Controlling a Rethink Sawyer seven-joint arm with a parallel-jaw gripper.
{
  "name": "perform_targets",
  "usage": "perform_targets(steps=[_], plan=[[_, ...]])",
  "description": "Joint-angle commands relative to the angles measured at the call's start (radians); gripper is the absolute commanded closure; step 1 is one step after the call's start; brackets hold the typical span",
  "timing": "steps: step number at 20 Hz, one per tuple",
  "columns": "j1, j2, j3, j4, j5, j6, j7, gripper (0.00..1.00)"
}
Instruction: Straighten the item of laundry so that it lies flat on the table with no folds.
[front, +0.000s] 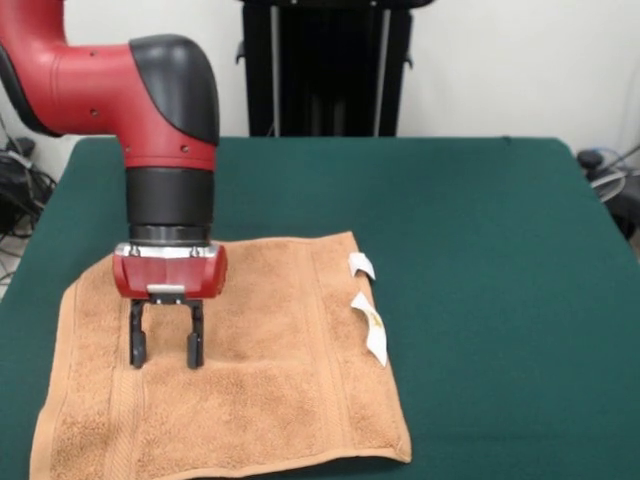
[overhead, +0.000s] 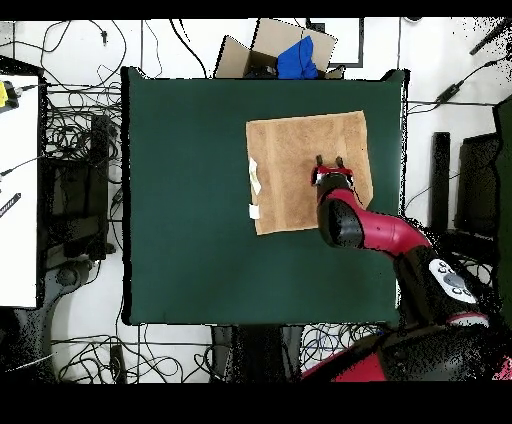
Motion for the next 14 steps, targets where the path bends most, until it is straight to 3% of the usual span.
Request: perform_targets(steps=[1, 14], plan=[[0.063, 0.055, -0.038, 0.071, 0.059, -0.052, 0.22, 0.0], [0.101, 0.033, -0.064, 0.163, 0.147, -0.091, 0.245, 0.0]])
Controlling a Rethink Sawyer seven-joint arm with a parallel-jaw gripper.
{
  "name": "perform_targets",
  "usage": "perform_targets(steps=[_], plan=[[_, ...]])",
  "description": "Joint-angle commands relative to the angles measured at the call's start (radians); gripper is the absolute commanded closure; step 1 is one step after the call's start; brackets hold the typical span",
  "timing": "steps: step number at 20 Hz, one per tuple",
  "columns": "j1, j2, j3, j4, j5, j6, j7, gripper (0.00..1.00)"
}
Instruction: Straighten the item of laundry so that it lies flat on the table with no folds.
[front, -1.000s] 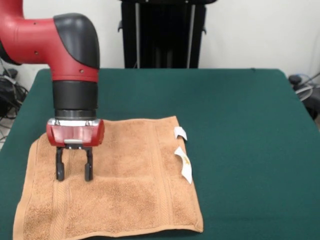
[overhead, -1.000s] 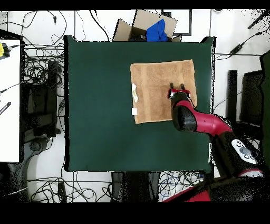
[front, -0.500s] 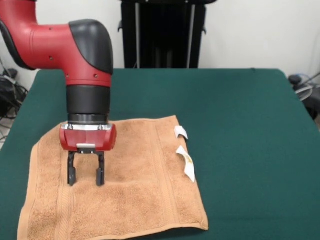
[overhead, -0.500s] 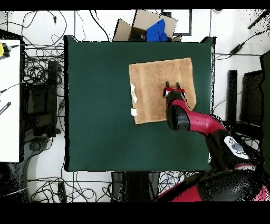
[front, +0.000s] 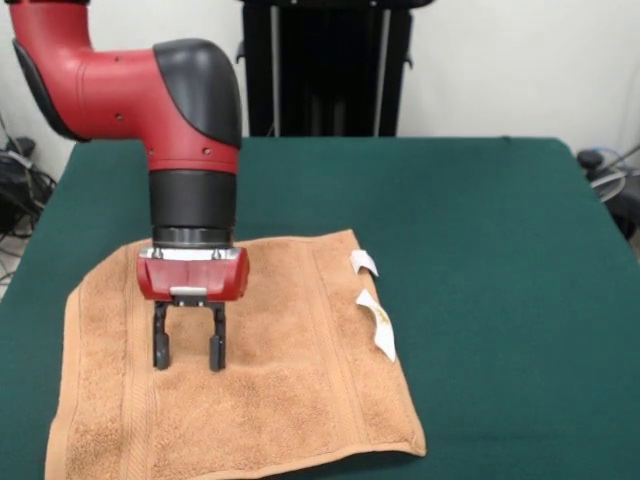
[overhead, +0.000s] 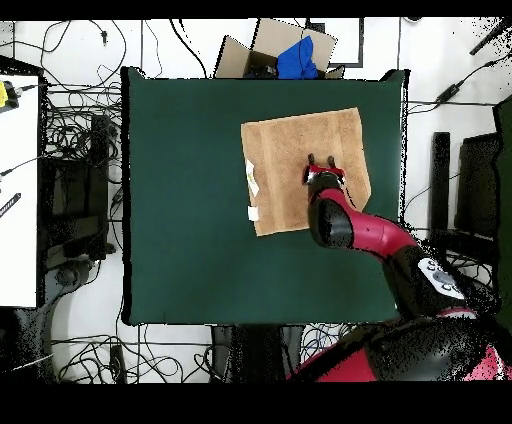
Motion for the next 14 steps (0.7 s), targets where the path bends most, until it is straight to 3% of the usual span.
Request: perform_targets(steps=[1, 10, 14], plan=[[0.076, 0.022, -0.053, 0.143, 0.077, -0.043, 0.252, 0.0], [0.102, 0.003, -0.069, 0.22, 0.138, -0.092, 0.26, 0.0], [0.079, -0.006, -0.063, 0.206, 0.127, -0.066, 0.224, 0.0]])
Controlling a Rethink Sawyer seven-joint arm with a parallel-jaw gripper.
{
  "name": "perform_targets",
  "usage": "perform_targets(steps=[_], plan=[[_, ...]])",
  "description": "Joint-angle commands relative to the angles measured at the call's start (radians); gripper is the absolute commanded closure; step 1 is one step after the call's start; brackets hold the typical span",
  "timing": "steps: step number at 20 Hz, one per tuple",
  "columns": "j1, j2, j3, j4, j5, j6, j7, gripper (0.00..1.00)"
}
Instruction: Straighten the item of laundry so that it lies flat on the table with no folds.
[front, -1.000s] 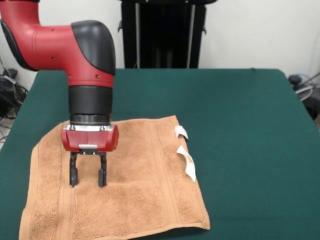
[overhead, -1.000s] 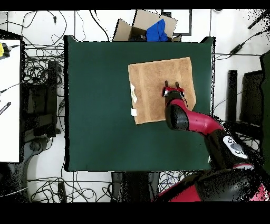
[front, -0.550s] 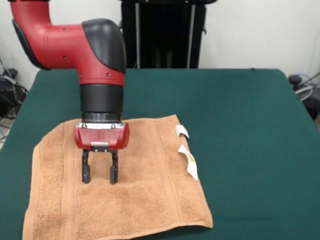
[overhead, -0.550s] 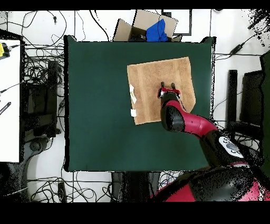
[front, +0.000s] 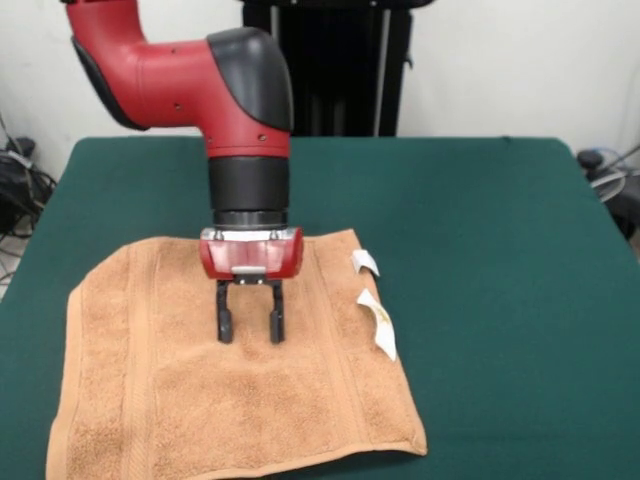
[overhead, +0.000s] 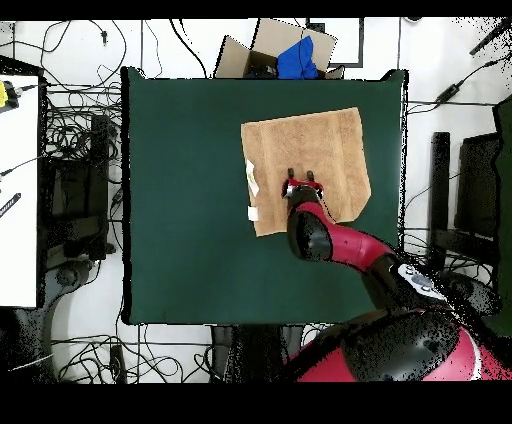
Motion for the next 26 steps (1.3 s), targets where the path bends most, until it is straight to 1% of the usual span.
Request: perform_targets(steps=[1, 8, 12, 15, 17, 26], plan=[[0.002, 0.004, -0.012, 0.068, 0.025, 0.021, 0.211, 0.0], [-0.04, 0.017, 0.01, 0.044, -0.01, 0.064, 0.172, 0.0], [-0.078, 0.048, 0.045, 0.001, -0.046, 0.112, 0.13, 0.0], [-0.034, 0.026, -0.004, 0.069, -0.01, 0.046, 0.178, 0.0], [-0.024, 0.016, -0.009, 0.097, -0.001, 0.029, 0.193, 0.0], [0.021, 0.009, -0.046, 0.14, 0.037, -0.037, 0.225, 0.0]])
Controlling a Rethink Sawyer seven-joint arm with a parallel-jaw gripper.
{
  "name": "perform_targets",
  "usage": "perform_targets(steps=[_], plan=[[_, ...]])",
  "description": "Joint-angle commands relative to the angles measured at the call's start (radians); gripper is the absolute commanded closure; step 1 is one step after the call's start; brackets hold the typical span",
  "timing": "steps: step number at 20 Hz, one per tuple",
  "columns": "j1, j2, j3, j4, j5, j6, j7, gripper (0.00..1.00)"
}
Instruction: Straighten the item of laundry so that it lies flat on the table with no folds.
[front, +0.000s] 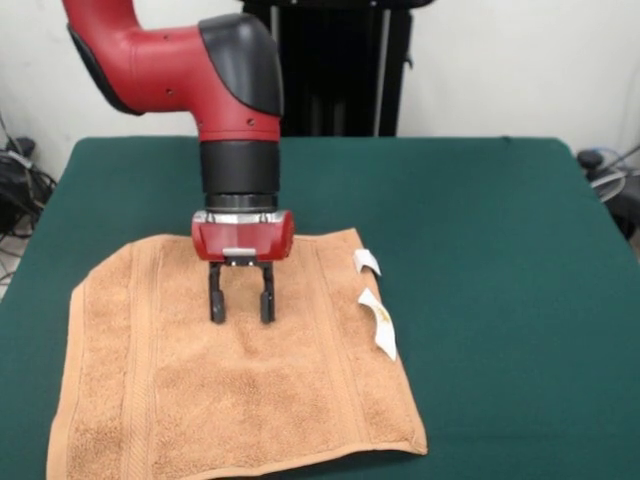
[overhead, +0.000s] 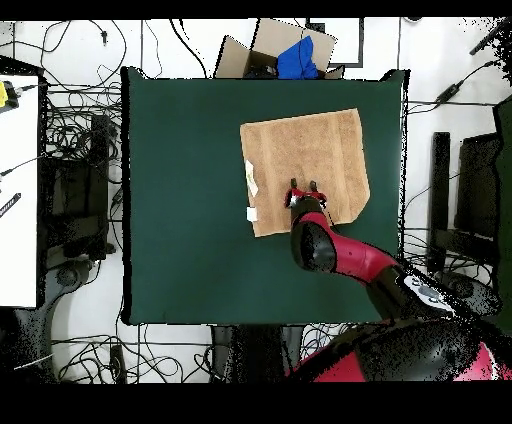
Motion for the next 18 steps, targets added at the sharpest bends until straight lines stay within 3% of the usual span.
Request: perform_targets(steps=[1, 18], plan=[[0.06, 0.027, -0.042, 0.084, 0.045, -0.019, 0.225, 0.0], [0.101, -0.008, -0.094, 0.237, 0.119, -0.128, 0.259, 0.0]])
